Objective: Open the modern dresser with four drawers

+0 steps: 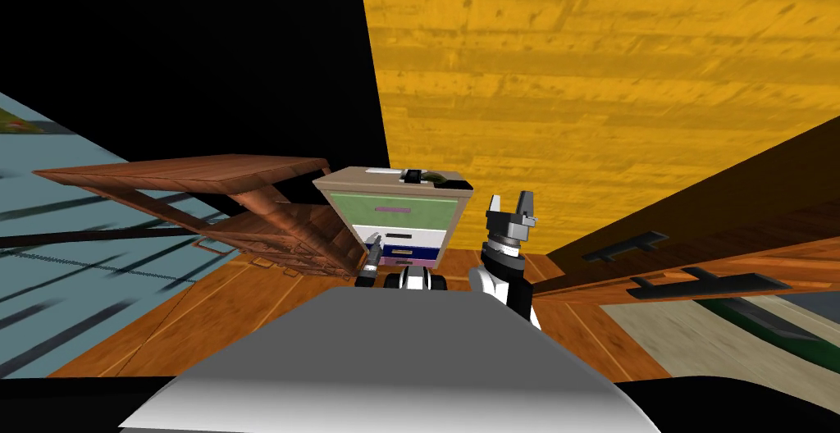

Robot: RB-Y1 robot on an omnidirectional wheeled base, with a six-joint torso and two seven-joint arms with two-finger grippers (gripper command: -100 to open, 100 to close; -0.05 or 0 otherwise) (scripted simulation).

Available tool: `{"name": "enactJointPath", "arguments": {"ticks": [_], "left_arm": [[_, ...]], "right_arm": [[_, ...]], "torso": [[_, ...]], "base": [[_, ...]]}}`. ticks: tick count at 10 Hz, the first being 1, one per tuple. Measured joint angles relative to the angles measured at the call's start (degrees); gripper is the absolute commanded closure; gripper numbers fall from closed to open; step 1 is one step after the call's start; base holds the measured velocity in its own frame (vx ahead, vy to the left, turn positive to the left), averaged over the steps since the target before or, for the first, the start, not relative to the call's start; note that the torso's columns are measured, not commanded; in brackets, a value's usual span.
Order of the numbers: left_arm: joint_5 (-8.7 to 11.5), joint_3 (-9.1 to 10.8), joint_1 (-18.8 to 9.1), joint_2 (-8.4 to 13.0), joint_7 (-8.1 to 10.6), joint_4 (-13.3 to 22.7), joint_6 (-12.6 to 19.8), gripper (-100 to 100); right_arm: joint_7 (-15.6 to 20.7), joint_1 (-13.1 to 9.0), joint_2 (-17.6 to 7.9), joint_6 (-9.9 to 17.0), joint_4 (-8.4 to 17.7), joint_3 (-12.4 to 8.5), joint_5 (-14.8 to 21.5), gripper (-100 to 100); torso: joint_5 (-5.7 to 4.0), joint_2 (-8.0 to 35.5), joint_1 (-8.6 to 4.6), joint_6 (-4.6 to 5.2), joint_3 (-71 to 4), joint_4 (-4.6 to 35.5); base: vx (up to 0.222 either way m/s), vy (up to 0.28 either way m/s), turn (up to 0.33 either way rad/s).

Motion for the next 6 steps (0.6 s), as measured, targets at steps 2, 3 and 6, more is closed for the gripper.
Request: {"name": "enactJointPath", "arguments": {"ticks": [2, 3, 6], "left_arm": [[-0.1, -0.22, -0.3, -1.9, -0.16, 1.6, -0.4, -100], [-0.1, -0.23, -0.8, -3.2, -0.28, 3.3, -1.1, -100], [-0.1, -0.08, -1.5, -3.3, -0.35, 1.9, 0.9, -100]], "right_arm": [[0.0, 0.0, 0.0, 0.0, 0.0, 0.0, 0.0, 0], [0.0, 0.0, 0.0, 0.0, 0.0, 0.0, 0.0, 0], [0.0, 0.0, 0.0, 0.0, 0.0, 0.0, 0.0, 0]], "torso": [[0.01, 0.0, 0.04, 0.0, 0.0, 0.0], [0.01, 0.0, 0.05, 0.0, 0.0, 0.0], [0.01, -0.1, 0.04, 0.0, -0.1, 0.0]], "base": [[0.023, -0.007, -0.017], [0.01, -0.004, -0.005], [0.03, -0.002, 0.003]]}}
